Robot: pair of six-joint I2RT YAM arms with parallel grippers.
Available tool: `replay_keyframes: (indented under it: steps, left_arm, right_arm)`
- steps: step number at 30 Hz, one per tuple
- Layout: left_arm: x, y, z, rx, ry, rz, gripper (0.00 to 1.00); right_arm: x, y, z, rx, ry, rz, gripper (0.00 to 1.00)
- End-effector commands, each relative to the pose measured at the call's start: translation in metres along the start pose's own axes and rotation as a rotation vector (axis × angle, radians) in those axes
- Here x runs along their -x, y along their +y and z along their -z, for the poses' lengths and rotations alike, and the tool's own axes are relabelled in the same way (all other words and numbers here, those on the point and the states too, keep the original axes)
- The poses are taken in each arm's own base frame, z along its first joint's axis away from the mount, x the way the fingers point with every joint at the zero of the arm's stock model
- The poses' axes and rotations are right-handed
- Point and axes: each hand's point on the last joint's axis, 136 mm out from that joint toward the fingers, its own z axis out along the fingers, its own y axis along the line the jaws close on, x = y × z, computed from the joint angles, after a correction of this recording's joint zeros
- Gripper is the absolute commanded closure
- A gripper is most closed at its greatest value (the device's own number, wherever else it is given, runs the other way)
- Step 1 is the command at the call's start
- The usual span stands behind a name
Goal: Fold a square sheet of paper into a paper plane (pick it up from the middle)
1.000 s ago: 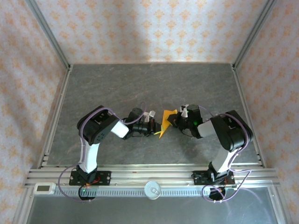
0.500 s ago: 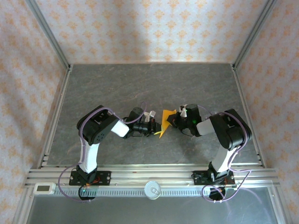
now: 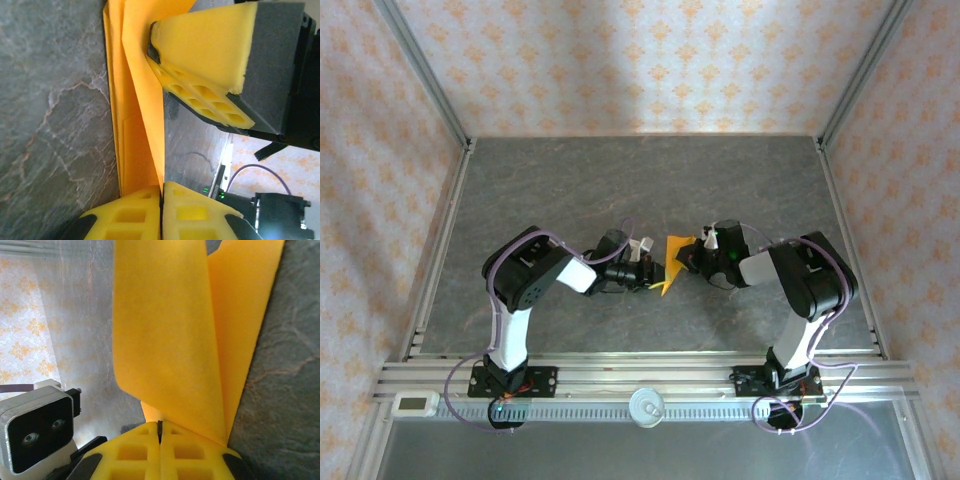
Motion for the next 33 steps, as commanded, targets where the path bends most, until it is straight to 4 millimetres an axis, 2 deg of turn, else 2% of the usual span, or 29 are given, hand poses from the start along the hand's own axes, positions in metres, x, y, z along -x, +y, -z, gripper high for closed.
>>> replay_keyframes:
  steps: [1, 5, 8, 11, 16, 18, 21, 26, 33]
  left_arm:
    - [-0.02, 0.052, 0.008, 0.198, 0.032, 0.018, 0.86]
    - [-0.027, 0.045, 0.009, 0.185, 0.07, -0.025, 0.86]
    - [-0.03, 0.038, 0.008, 0.167, 0.096, -0.057, 0.89]
    - [-0.033, 0.034, 0.007, 0.159, 0.129, -0.082, 0.96]
    - [-0.041, 0.035, 0.005, 0.169, 0.169, -0.1, 0.95]
    - [-0.043, 0.039, 0.006, 0.195, 0.169, -0.104, 0.88]
    - [-0.044, 0.038, 0.008, 0.204, 0.163, -0.111, 0.87]
    - [-0.048, 0.038, 0.012, 0.216, 0.17, -0.128, 0.77]
    - [-0.03, 0.01, 0.031, 0.215, 0.041, -0.202, 0.58]
  right_arm:
    - [-0.005, -0.052, -0.003, -0.2, -0.018, -0.044, 1.0]
    - [-0.008, -0.048, -0.004, -0.174, -0.008, -0.043, 1.0]
    - [-0.009, -0.053, -0.005, -0.189, -0.008, -0.049, 1.0]
    - [-0.009, -0.059, -0.005, -0.222, -0.013, -0.049, 1.0]
    - [-0.012, -0.065, -0.007, -0.265, -0.006, -0.037, 1.0]
    - [-0.012, -0.069, -0.007, -0.286, -0.007, -0.038, 1.0]
    - [-0.012, -0.074, -0.006, -0.306, -0.013, -0.039, 1.0]
    - [-0.012, -0.076, -0.005, -0.319, -0.017, -0.037, 1.0]
    - [-0.012, -0.075, -0.004, -0.323, -0.021, -0.032, 1.0]
